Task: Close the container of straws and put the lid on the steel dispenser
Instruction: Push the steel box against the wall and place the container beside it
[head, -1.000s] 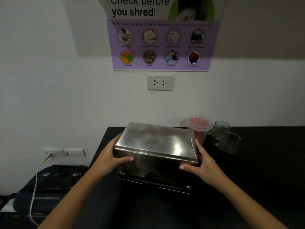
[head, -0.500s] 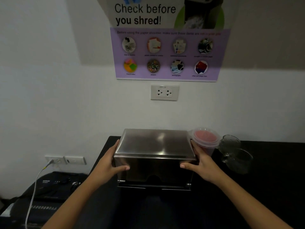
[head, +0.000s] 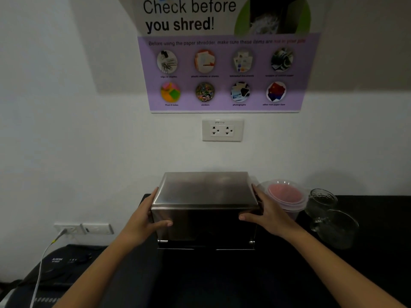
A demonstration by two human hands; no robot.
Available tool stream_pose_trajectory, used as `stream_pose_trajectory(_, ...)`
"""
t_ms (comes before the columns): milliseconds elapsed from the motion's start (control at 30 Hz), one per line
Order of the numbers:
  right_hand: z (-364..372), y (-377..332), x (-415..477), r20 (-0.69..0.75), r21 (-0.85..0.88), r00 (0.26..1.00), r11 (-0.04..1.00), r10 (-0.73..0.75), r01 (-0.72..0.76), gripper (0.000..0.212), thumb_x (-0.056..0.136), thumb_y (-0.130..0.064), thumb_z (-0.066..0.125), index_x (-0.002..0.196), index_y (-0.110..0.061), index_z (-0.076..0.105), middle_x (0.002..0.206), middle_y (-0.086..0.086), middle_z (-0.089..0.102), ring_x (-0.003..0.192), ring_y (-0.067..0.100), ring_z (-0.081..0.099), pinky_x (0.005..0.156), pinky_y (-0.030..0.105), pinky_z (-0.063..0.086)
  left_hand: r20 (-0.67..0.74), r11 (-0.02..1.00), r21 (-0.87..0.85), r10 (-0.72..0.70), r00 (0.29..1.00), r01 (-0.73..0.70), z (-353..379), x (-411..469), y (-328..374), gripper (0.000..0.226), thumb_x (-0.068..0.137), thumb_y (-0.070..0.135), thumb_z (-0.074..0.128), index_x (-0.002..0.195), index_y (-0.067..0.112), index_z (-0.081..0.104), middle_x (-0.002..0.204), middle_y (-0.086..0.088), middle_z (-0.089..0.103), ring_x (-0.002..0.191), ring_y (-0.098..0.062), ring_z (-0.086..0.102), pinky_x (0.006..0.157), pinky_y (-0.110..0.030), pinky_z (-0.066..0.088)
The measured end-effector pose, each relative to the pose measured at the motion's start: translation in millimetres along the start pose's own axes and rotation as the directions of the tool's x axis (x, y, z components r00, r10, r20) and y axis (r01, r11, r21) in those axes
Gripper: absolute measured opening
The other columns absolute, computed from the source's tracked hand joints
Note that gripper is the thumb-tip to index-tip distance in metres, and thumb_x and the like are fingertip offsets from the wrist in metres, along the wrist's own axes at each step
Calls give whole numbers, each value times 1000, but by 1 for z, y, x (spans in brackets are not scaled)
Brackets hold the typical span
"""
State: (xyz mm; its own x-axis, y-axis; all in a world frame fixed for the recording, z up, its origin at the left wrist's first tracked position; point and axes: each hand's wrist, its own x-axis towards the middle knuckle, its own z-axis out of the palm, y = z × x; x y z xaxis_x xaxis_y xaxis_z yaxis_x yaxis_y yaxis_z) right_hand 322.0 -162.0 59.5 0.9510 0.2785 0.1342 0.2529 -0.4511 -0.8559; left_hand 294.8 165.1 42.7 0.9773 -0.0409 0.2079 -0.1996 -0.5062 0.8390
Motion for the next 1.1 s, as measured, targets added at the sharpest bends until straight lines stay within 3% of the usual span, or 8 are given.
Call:
stream_pose_trajectory(200, 1, 1, 13, -11, 13, 1000, 1000, -7, 7, 95, 66, -15, 79, 143, -15, 23, 127, -8, 51, 113, 2, 51, 85, -2, 35, 19, 999, 38, 19, 1000, -20, -3, 16, -7, 94, 67, 8, 78, 143, 18, 23, 137, -11, 45, 127, -25, 44, 104, -52, 38)
stream_pose_trajectory(300, 1, 1, 18, -12, 5, 1000, 1000, -29, 29, 92, 66, -13, 79, 141, -16, 25, 114, -23, 52, 97, -23, 50, 77, -6, 33, 25, 999, 32, 30, 999, -31, -4, 20, -8, 93, 68, 9, 77, 143, 18, 22, 142, -8, 41, 130, -24, 41, 106, -52, 37)
stream_pose_trajectory(367, 1, 1, 22, -13, 8, 999, 999, -35, 35, 89, 67, -12, 78, 140, -17, 26, 107, -28, 49, 90, -30, 47, 74, -7, 32, 27, 999, 26, 37, 999, -38, -5, 25, -8, 93, 68, 8, 76, 143, 15, 22, 144, -9, 40, 132, -24, 39, 108, -52, 35)
stream_pose_trajectory(500, 4, -1, 29, -18, 37, 999, 999, -33, 34, 86, 68, -8, 77, 139, -17, 28, 111, -20, 52, 95, -17, 53, 77, -4, 35, 39, 999, 5, 42, 998, -43, -7, 33, -9, 92, 68, 6, 76, 143, 14, 23, 146, -8, 39, 133, -24, 38, 108, -53, 34)
stream_pose_trajectory(633, 6, -3, 33, -33, 61, 999, 997, -41, 43, 86, 69, -3, 75, 139, -12, 27, 124, -3, 53, 110, 7, 53, 83, -1, 36, 49, 999, -11, 36, 998, -36, -8, 40, -10, 92, 68, 4, 76, 143, 14, 24, 146, -8, 38, 134, -23, 37, 109, -53, 33)
stream_pose_trajectory(733, 6, -4, 36, -19, 68, 999, 997, -39, 40, 85, 70, -5, 75, 140, -12, 27, 131, 4, 54, 117, 13, 52, 99, 16, 38, 41, 1000, -13, 21, 999, -21, -8, 43, -11, 91, 68, 4, 76, 143, 12, 23, 147, -10, 37, 135, -24, 36, 109, -52, 32)
stream_pose_trajectory(833, 5, -5, 40, -8, 61, 999, 998, -33, 33, 85, 71, -7, 75, 140, -11, 26, 132, 9, 53, 119, 19, 52, 105, 31, 38, 32, 1000, -2, 19, 999, -19, -8, 47, -11, 92, 68, 3, 76, 143, 11, 23, 147, -11, 37, 136, -25, 35, 110, -51, 32)
stream_pose_trajectory(1100, 2, -6, 47, 14, 29, 1000, 1000, -13, 12, 86, 71, -10, 74, 141, -12, 24, 134, 7, 51, 119, 16, 49, 101, 22, 35, 28, 1000, 4, 20, 999, -20, -7, 52, -12, 92, 68, 4, 76, 143, 14, 23, 146, -8, 39, 134, -24, 37, 109, -50, 33)
